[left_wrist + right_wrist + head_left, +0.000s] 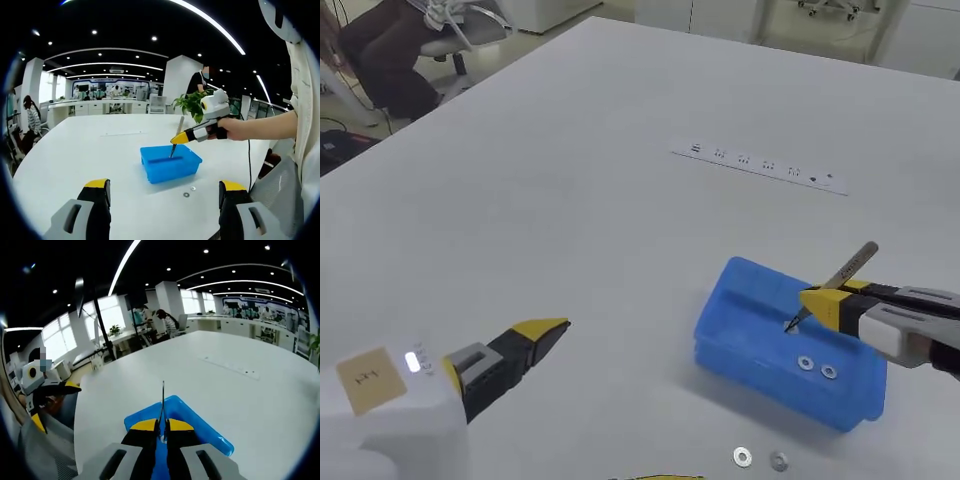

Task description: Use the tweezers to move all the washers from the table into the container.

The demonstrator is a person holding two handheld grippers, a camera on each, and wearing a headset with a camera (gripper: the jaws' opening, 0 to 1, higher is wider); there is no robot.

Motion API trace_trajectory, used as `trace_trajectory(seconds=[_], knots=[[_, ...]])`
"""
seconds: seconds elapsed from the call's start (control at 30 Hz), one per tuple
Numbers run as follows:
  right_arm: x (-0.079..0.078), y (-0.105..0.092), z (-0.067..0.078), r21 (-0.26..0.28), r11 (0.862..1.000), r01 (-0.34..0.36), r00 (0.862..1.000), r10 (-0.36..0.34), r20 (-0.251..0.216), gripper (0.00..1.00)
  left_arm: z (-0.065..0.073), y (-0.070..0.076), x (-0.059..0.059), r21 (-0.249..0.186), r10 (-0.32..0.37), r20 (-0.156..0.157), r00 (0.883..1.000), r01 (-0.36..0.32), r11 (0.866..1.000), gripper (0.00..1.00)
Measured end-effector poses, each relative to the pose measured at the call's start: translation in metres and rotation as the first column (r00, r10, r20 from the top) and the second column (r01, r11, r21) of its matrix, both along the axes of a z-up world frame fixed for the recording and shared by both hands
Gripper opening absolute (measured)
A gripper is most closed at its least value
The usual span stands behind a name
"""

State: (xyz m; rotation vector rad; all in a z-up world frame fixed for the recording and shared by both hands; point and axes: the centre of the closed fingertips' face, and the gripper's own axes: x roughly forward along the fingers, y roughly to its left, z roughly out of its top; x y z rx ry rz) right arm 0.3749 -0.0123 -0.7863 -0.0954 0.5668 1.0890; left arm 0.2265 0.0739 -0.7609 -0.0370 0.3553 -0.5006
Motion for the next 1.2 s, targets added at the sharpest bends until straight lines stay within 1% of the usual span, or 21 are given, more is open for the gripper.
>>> trace_trajectory(seconds=[0.1, 0.53, 0.8, 1.2], knots=[[0.002, 0.000, -0.008, -0.019, 1.000, -0.004, 1.000, 0.003, -0.009, 0.03, 0.000, 0.000, 0.000, 0.000, 0.001, 0.000, 1.000, -0.001, 1.000, 0.91], [0.008, 0.000, -0.030, -0.062, 0.998, -0.007, 0.999, 0.005, -0.039, 0.03, -0.001, 0.000, 0.001, 0.001, 0.000, -0.002, 1.000, 0.000, 1.000, 0.91], [0.005, 0.002, -0.036, -0.078, 0.997, -0.013, 0.999, 0.009, -0.047, 0.03, -0.001, 0.001, 0.001, 0.000, 0.001, -0.002, 1.000, -0.001, 1.000, 0.91], [0.004, 0.000, -0.044, -0.099, 0.995, -0.010, 0.999, 0.005, -0.046, 0.03, -0.001, 0.000, 0.000, 0.001, -0.004, -0.005, 1.000, 0.004, 1.000, 0.91]])
